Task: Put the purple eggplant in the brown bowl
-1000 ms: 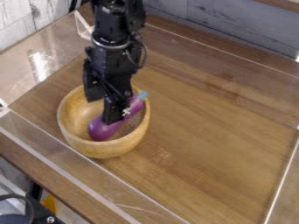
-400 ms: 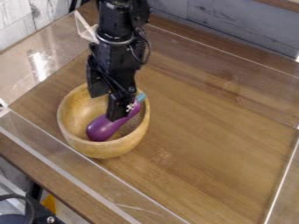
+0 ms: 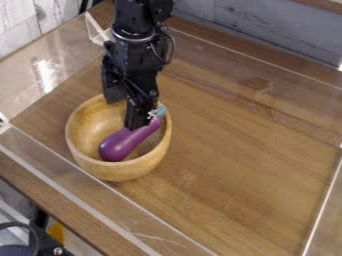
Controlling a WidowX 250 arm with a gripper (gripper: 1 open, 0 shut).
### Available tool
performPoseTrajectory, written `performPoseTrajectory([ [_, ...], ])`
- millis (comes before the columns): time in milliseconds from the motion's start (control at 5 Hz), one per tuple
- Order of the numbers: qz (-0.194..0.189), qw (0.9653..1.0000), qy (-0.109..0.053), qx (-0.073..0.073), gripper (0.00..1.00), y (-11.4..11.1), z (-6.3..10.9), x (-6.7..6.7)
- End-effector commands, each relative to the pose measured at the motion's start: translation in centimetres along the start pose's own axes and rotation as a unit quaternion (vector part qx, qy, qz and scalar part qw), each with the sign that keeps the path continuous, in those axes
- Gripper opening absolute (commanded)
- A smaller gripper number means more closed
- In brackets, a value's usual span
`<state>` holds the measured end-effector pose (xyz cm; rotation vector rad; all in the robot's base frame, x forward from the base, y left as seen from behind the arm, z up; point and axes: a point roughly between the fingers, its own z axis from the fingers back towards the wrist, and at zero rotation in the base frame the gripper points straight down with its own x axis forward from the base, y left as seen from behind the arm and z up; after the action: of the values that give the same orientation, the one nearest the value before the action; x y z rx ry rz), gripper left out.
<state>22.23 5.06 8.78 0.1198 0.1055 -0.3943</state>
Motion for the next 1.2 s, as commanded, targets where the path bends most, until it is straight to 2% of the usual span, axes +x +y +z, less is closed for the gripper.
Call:
performPoseTrajectory([
  [0, 0.01, 0.9997, -0.02, 0.009, 1.0, 0.8, 1.0, 0.5],
  [1000, 0.033, 0.9987, -0.038, 0.005, 1.0, 2.3, 1.5, 1.3],
])
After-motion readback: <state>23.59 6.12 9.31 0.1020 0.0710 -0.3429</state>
